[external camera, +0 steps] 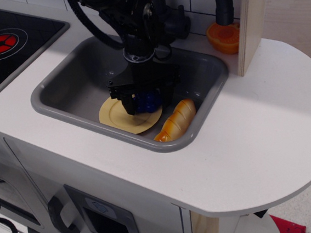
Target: Take blueberries off plate sink
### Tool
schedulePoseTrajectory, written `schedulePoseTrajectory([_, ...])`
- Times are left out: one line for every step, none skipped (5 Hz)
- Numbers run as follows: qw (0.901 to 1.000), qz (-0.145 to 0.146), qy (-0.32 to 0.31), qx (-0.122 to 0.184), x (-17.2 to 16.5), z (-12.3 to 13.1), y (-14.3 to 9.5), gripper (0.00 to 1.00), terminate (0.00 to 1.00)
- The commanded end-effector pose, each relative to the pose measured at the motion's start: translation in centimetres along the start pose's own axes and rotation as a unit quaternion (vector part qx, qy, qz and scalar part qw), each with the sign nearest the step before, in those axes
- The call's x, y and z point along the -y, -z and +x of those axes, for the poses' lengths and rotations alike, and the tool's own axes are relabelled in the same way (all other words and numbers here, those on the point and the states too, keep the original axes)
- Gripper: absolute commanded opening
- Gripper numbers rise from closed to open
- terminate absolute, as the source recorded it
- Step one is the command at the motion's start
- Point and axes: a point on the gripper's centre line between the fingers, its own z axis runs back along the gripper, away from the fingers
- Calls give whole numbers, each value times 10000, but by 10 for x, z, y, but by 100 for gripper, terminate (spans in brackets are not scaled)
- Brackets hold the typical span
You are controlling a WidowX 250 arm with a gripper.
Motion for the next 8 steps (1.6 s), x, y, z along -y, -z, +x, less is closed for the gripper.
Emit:
schedulePoseTrajectory([9974, -545, -142, 449, -2, 32, -55, 0, 0])
schedulePoseTrajectory([9977, -510, 58, 452, -15, 37, -55, 0, 0])
schedulePoseTrajectory([9984, -303, 85, 468, -40, 38, -55, 0, 0])
schedulePoseTrajectory([9987, -302, 93, 390, -47, 37, -56, 0, 0])
schedulePoseTrajectory([9992, -232, -12, 324, -62, 49, -65, 0, 0])
schedulePoseTrajectory([9992, -114, -61, 390, -78, 50, -66, 0, 0])
schedulePoseTrajectory([9989, 40, -56, 456, -88, 50, -59, 0, 0])
schedulePoseTrajectory([9977, 199, 13, 641, -96, 50, -44, 0, 0])
